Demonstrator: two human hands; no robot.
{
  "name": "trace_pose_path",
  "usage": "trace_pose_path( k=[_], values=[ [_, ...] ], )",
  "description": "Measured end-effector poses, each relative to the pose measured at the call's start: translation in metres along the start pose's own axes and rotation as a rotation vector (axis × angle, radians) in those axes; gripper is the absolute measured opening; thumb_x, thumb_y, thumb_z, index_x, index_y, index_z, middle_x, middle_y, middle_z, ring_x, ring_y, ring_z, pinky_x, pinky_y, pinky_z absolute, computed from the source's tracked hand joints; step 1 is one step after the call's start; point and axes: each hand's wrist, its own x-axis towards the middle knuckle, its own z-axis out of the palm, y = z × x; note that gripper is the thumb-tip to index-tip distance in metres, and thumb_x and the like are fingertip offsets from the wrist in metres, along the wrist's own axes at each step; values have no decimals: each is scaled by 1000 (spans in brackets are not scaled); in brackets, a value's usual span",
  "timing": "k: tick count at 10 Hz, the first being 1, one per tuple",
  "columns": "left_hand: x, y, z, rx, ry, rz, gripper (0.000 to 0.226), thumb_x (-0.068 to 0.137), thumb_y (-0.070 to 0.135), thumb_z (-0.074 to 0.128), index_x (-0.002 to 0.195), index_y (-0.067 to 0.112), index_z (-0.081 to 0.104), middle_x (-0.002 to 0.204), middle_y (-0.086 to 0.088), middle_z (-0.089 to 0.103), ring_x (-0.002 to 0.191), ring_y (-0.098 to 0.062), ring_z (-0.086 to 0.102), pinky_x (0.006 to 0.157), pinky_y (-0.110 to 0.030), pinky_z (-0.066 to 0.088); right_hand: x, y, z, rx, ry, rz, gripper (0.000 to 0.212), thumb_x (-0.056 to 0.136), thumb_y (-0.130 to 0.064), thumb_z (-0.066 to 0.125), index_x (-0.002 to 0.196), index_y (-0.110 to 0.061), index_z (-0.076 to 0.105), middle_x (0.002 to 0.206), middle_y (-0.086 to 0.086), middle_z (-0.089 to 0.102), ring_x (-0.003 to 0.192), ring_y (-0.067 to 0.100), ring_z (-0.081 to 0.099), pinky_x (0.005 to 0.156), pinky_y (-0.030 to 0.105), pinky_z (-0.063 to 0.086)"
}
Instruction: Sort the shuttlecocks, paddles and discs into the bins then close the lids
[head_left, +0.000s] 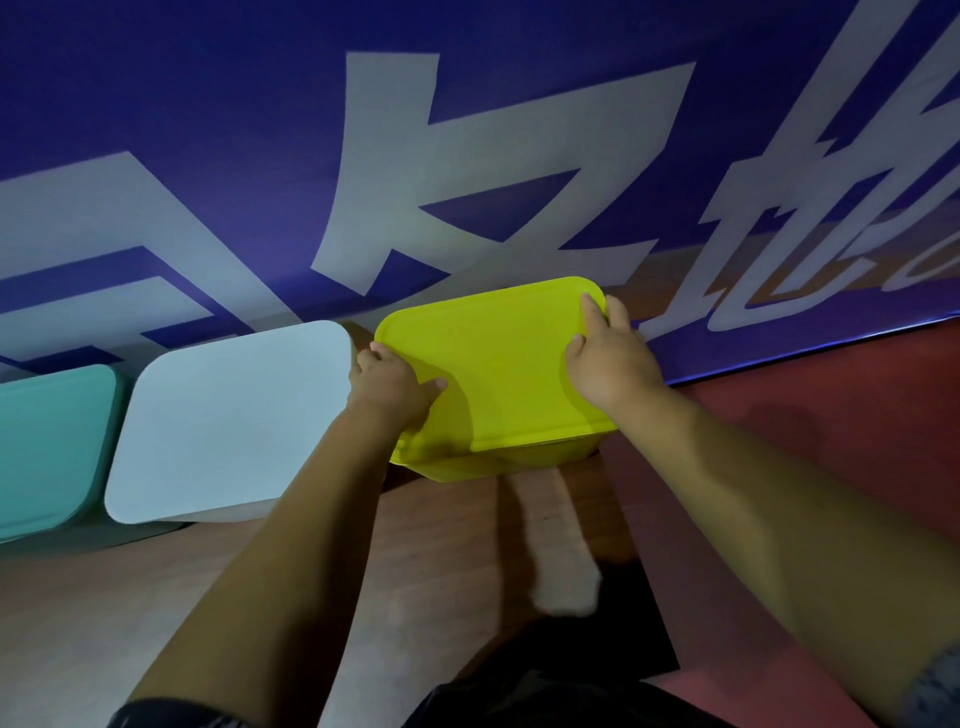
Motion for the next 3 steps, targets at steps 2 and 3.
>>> trace_pose_path(
  k=[2,3],
  values=[
    [-8,4,-8,19,-8,-32,116,92,68,65,165,1,5,168,-23,18,153,-43,26,120,-56,34,8,-14,-31,-183,-146,8,79,104,-53,50,169,-23,15,170,10,16,144,43,37,104,50,46],
    [-14,6,-17,50,47,2,89,93,62,68,153,3,40,156,-22,37,140,-41,42,111,-54,46,1,-33,-44,-228,-173,37,74,101,-57,53,162,-20,32,169,12,16,146,42,31,112,50,40]
  ],
)
